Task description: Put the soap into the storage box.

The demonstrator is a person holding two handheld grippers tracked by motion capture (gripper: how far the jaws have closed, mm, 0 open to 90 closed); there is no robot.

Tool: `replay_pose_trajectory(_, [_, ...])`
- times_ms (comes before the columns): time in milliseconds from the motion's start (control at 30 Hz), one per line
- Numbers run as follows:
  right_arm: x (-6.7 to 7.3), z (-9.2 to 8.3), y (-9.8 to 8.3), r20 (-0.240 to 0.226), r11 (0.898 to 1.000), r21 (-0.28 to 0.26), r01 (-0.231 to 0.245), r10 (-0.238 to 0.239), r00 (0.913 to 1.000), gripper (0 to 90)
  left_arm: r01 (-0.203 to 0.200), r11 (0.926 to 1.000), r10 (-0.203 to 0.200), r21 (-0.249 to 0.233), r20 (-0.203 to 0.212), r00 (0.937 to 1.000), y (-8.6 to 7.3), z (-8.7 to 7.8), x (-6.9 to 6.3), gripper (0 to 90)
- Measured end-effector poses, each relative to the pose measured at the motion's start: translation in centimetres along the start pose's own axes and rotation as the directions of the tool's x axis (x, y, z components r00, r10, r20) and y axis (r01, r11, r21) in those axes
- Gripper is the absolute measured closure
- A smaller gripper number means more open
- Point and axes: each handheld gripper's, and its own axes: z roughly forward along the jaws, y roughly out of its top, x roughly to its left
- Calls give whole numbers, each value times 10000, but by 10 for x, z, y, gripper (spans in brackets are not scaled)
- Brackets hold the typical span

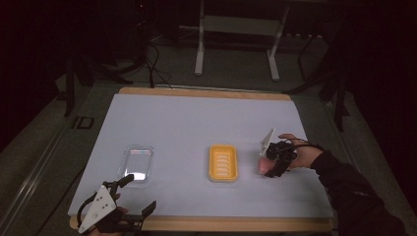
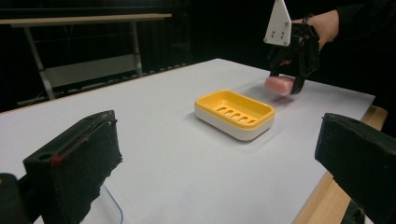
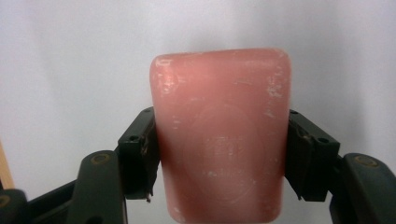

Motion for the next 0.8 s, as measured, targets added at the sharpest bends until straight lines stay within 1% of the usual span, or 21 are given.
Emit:
replay_pose_trajectory(67, [2, -1, -2, 63, 9994, -173, -292, 294, 9995, 365, -2, 10000, 2, -8, 72, 10000, 0, 1, 0, 4])
replay_pose_trajectory(100, [2, -2, -2, 9, 9985, -193, -505, 505, 9987, 364, -11, 10000, 11, -13, 101, 9999, 0, 2, 0, 4])
replay_pose_trajectory(133, [2, -2, -2, -134, 9962, -228, -846, 843, 9963, 365, -22, 10000, 22, -4, 126, 9999, 0, 2, 0, 4])
replay_pose_trajectory(167, [2, -2, -2, -183, 9923, -236, -1213, 1208, 9925, 365, -23, 10000, 23, 4, 159, 9999, 1, 3, 0, 4])
replay_pose_trajectory(233, [2, -3, -2, -257, 9850, -284, -1704, 1697, 9852, 365, -38, 10000, 38, 19, 210, 9998, 1, 4, 0, 4])
replay_pose_trajectory(333, [4, -4, -1, -308, 9705, -329, -2387, 2378, 9708, 365, -68, 10000, 68, 10, 318, 9995, 1, 7, 0, 4])
replay_pose_trajectory(367, [4, -4, -1, -308, 9705, -329, -2387, 2378, 9708, 365, -68, 10000, 68, 10, 318, 9995, 1, 7, 0, 4])
replay_pose_trajectory(433, [10, -4, 2, -261, 9602, -233, -2784, 2778, 9603, 365, -91, 10000, 90, 28, 401, 9992, 2, 8, 0, 4])
replay_pose_trajectory(533, [16, -4, 5, -249, 9532, -62, -3023, 3020, 9530, 365, -116, 9999, 114, 37, 492, 9987, 2, 10, 0, 4])
replay_pose_trajectory(567, [19, -3, 6, -161, 9521, -38, -3057, 3056, 9520, 366, -139, 9999, 138, 21, 531, 9985, 2, 10, 0, 4])
replay_pose_trajectory(633, [22, -2, 9, -60, 9455, 14, -3257, 3257, 9454, 366, -142, 9999, 141, 9, 579, 9982, 2, 11, 0, 4])
replay_pose_trajectory(700, [22, -1, 10, -38, 9325, 64, -3612, 3613, 9325, 366, -143, 9999, 142, 8, 610, 9980, 3, 12, 0, 4])
replay_pose_trajectory(733, [23, 0, 11, -1, 9276, 51, -3735, 3736, 9276, 366, -137, 9999, 137, -6, 633, 9979, 3, 12, 1, 4])
replay_pose_trajectory(800, [23, 1, 12, 156, 9139, 36, -4059, 4058, 9138, 367, -128, 9999, 129, -18, 679, 9976, 3, 13, 1, 4])
